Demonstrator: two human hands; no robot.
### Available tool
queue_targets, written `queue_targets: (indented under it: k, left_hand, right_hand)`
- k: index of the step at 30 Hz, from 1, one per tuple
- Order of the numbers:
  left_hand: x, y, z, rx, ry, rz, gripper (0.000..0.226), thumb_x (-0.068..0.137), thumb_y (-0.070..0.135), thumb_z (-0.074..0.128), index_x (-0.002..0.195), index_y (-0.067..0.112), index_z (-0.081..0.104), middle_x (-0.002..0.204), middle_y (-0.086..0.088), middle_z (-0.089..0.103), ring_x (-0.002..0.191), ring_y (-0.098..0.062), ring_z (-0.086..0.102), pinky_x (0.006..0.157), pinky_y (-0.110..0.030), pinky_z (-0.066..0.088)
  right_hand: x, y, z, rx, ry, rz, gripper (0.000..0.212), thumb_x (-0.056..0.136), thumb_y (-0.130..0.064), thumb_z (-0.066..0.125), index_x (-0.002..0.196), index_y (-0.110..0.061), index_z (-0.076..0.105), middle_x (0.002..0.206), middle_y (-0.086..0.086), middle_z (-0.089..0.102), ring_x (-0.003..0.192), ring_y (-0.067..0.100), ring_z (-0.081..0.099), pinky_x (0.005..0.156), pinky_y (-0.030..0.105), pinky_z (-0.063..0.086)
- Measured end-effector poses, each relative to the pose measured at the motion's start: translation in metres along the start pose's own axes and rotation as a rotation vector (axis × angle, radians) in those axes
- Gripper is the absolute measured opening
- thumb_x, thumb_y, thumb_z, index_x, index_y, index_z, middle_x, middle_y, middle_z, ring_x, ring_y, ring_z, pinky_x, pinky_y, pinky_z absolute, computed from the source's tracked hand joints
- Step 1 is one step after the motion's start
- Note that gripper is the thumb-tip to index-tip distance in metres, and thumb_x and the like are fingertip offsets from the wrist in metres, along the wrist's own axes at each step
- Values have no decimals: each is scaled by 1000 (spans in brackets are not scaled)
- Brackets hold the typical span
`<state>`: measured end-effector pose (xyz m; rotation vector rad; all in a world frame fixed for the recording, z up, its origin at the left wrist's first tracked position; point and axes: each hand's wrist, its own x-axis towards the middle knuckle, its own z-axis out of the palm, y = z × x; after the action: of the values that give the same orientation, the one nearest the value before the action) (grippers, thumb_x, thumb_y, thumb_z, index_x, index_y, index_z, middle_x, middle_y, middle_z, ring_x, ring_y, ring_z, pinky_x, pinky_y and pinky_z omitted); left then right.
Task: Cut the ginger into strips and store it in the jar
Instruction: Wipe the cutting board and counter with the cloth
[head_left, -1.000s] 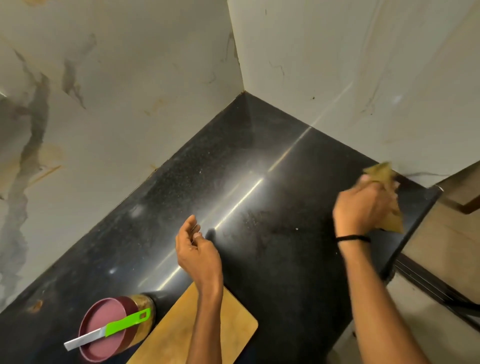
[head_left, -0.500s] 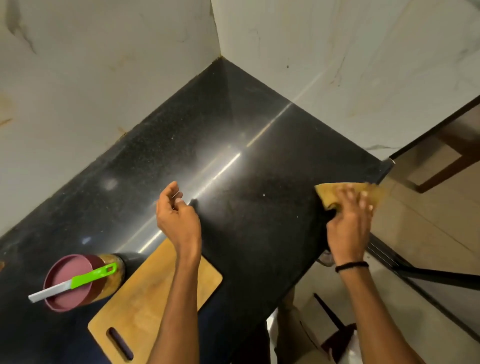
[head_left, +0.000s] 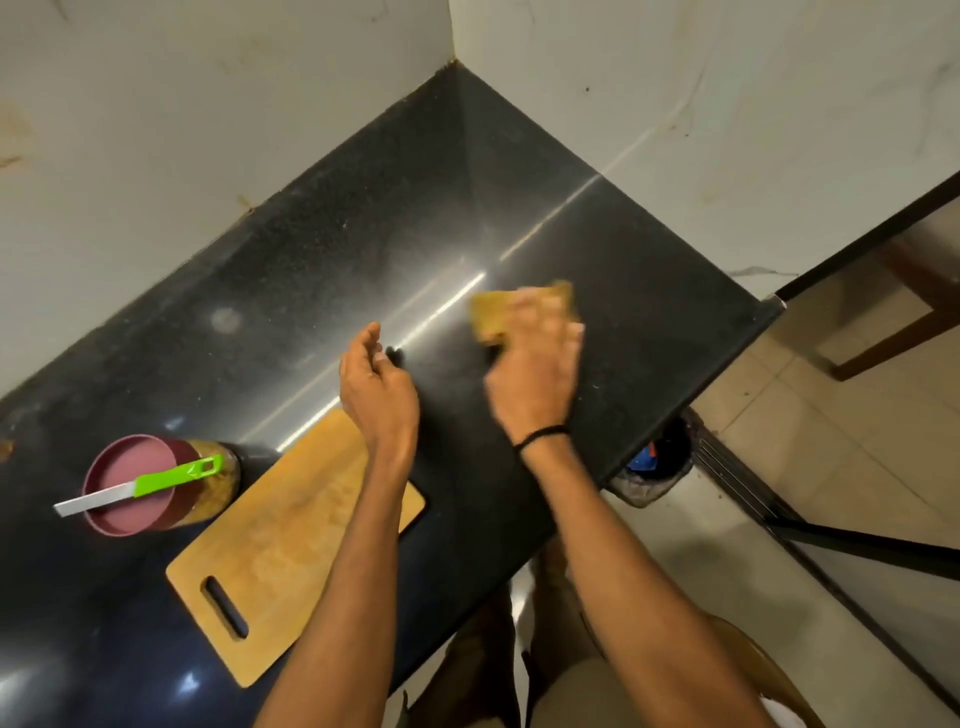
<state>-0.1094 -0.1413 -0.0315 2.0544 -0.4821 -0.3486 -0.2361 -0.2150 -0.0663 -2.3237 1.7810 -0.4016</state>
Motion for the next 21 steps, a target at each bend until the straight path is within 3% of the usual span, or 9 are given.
queue_targets:
  k: [3,6,8,11,13,15,17,19,21]
  left_hand:
    - [5,0,-10,-11,22,0,35,102,8,44,132,16,61,130,1,62,114,-4,56,89,2,34]
    - [12,-2,-21,-43,74,-34,36,103,9,44,134,17,60,132,1,62,116,-6,58,92,-4,38]
    - [15,-3,-29,-58,110,-29,36,103,8,44,134,16,60,130,0,63,117,-8,60,95,-10,42]
    - [20,-4,-40,-79,149,-18,36,103,8,44,134,17,59,130,3,63,116,-5,60,99,-18,47]
    - [22,-7,-48,-87,170,-17,36,103,9,44,135,17,59,130,4,63,116,-4,60,99,-19,47]
    - [23,-11,-53,-93,179,-9,36,103,8,45,134,17,59,130,3,63,116,-5,61,98,-18,48]
    - [22,-15,-54,-90,194,-1,36,101,6,45,132,14,61,128,0,65,114,-8,62,97,-19,49]
    - [20,-19,-53,-74,196,-10,36,100,5,45,131,13,62,126,0,66,114,-10,63,99,-25,50]
    - [13,-22,-48,-66,185,-24,35,101,6,45,131,13,62,126,1,66,115,-10,63,101,-32,51]
  right_hand:
    - [7,43,-28,179,205,361,50,90,-22,46,137,-8,50,150,8,41,144,37,20,117,54,18]
    - [5,-1,-25,331,273,156,51,95,-20,50,142,-1,44,149,18,40,142,37,27,119,47,11]
    - [29,-47,-11,450,255,-7,51,91,-9,55,141,-3,46,144,19,46,137,41,35,116,51,22]
    - [112,-101,7,567,75,-106,59,82,0,57,140,-3,46,146,16,45,138,42,32,113,50,30]
    - [173,-135,13,451,-122,-235,57,84,-3,57,140,-6,47,150,13,40,140,39,29,113,51,27]
    - [214,-164,24,259,-349,-434,45,94,-18,50,139,-13,48,156,8,30,143,37,25,114,52,24]
    - [232,-176,41,72,-531,-630,51,96,-38,48,144,-24,43,160,2,20,145,35,19,116,53,18]
    - [234,-175,55,-23,-562,-744,57,94,-47,49,148,-32,36,160,-5,21,146,30,16,116,54,11]
    - [232,-165,58,10,-566,-802,52,96,-40,50,146,-33,40,158,-7,25,147,27,16,116,54,8]
